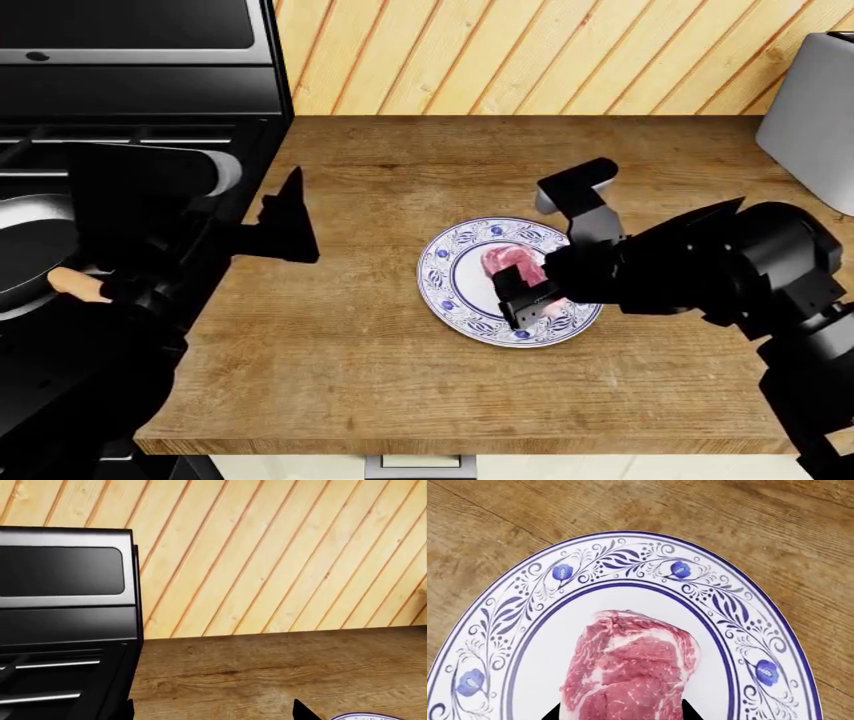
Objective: Frozen meat rests on a plate on the counter. Retrieve the meat and place it in a pot on a burner. Then turn the burner on.
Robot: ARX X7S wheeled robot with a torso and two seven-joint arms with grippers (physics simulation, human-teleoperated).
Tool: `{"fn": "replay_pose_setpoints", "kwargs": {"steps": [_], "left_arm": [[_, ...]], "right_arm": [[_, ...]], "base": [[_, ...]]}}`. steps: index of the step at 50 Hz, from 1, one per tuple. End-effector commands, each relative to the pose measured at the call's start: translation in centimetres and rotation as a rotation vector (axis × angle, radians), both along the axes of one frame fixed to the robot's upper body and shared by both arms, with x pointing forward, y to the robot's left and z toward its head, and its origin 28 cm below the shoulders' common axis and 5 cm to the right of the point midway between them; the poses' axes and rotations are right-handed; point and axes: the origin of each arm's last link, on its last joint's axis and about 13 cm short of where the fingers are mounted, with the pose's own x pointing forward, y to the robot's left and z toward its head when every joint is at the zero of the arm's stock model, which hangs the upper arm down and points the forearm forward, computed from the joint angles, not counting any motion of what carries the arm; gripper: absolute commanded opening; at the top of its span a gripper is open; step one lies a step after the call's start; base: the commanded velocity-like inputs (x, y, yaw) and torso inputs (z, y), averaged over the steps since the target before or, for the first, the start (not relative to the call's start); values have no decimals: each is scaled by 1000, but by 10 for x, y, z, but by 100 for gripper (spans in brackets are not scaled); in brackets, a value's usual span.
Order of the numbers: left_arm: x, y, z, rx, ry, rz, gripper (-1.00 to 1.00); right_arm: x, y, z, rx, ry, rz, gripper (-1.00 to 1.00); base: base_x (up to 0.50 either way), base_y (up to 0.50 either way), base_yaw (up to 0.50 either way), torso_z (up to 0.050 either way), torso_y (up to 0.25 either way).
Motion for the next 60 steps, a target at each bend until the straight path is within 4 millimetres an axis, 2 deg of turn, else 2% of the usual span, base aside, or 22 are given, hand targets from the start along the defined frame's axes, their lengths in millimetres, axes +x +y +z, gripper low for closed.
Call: {"fn": "replay_pose_setpoints", "kwargs": {"steps": [1, 7, 14, 31, 42, 60], "left_arm": [[-2, 0, 1, 0, -5, 2, 100], [-4, 1, 3, -1, -10, 3, 100], [-8, 1, 7, -1, -22, 3, 100], [-26, 1, 19, 11, -64, 10, 100], [-33, 0, 30, 23, -88, 14, 100], [-39, 1, 40, 33, -126, 20, 100]], "right_arm": [[-1, 1, 3, 4, -15, 6, -100], [-1, 1, 8, -2, -57, -6, -100], [-1, -1, 22, 12, -146, -30, -100], [-17, -1, 46, 70, -256, -29, -100], [-22, -1, 66, 145, -430, -31, -100], [-40, 0, 82, 203, -552, -3, -100]], "base": [[0, 0, 0, 0, 0], [0, 0, 0, 0, 0], [0, 0, 0, 0, 0], [0, 0, 0, 0, 0], [0, 0, 0, 0, 0], [0, 0, 0, 0, 0]]}}
